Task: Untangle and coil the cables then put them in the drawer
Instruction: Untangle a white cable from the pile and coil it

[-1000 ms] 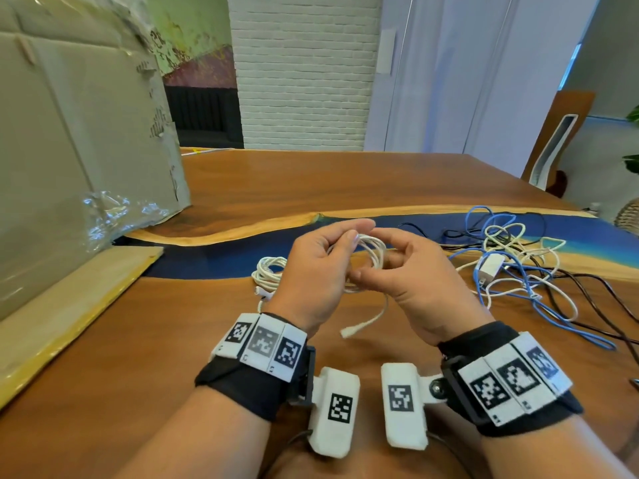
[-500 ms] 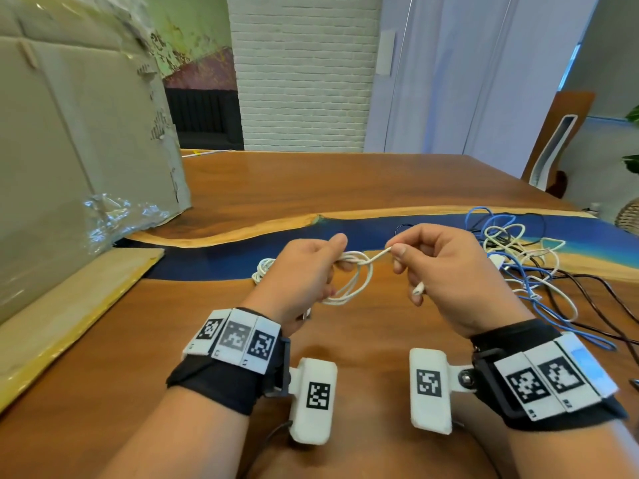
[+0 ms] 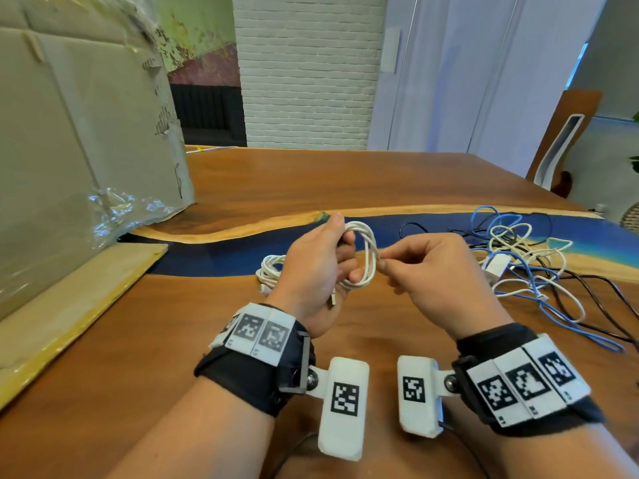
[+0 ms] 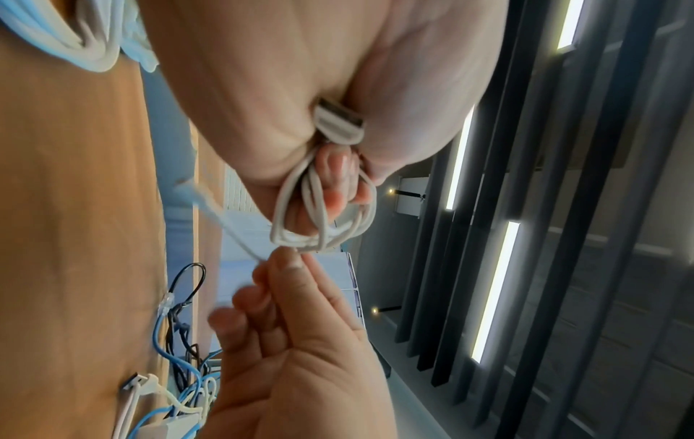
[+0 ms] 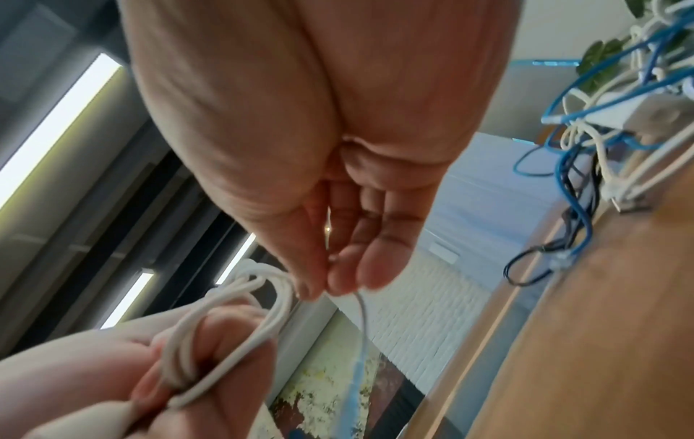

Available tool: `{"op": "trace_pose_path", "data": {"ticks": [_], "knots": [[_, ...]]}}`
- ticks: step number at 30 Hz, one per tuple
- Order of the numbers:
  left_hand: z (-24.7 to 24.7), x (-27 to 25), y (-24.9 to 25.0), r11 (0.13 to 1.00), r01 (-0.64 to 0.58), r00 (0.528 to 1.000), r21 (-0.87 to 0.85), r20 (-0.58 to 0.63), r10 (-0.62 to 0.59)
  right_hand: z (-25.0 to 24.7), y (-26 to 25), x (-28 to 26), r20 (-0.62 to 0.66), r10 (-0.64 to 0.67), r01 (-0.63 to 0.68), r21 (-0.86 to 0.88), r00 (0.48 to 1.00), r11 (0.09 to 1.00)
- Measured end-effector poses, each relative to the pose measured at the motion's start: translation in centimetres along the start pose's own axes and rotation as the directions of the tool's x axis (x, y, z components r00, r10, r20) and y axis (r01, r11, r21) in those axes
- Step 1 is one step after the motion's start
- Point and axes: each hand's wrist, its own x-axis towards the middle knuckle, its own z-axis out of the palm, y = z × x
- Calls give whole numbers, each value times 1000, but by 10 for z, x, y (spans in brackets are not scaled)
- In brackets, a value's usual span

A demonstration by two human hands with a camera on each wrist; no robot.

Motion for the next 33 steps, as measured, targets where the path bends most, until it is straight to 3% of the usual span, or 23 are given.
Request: {"op": "trace_pose_path", "data": {"ticks": [3, 7, 8, 13, 17, 19, 21, 22, 24, 26, 28, 33], "knots": [[2, -1, 2, 1000, -25, 1000, -9, -6, 25, 9, -5, -3, 63, 60, -77, 320, 996, 944], [1, -2, 4, 989, -113, 993, 95, -22, 116, 16, -16, -9, 246, 78, -222, 636, 966, 739], [2, -2, 3, 982, -134, 990, 133, -16, 138, 18, -17, -10, 237, 72, -214, 651, 969, 728], [3, -3, -1, 940, -159, 987, 302, 53, 150, 25, -8, -6, 47, 106, -114, 533, 993, 838], [-5, 5, 1, 934, -122, 990, 337, -32, 141, 24, -7, -5, 15, 122, -113, 507, 992, 855], [-9, 6, 0, 945, -66, 990, 320, -98, 103, 25, -11, -5, 92, 128, -158, 612, 987, 775], [-10, 6, 0, 955, -35, 993, 293, -95, 65, 25, -16, -5, 189, 117, -220, 732, 975, 644], [-10, 5, -1, 954, -31, 995, 300, -85, 60, 24, -16, -6, 223, 96, -233, 743, 970, 628], [-9, 4, -1, 943, -30, 995, 331, -82, 60, 23, -14, -6, 243, 42, -189, 622, 969, 760], [-8, 3, -2, 942, -28, 996, 334, -70, 55, 21, -12, -7, 178, 27, -101, 423, 984, 900], [-6, 2, -1, 946, -33, 997, 324, -61, 56, 18, -9, -5, 104, 29, -63, 339, 994, 939], [-5, 0, 1, 962, -62, 994, 266, -69, 83, 8, -3, -2, -11, 43, -37, 324, 999, 945]]}}
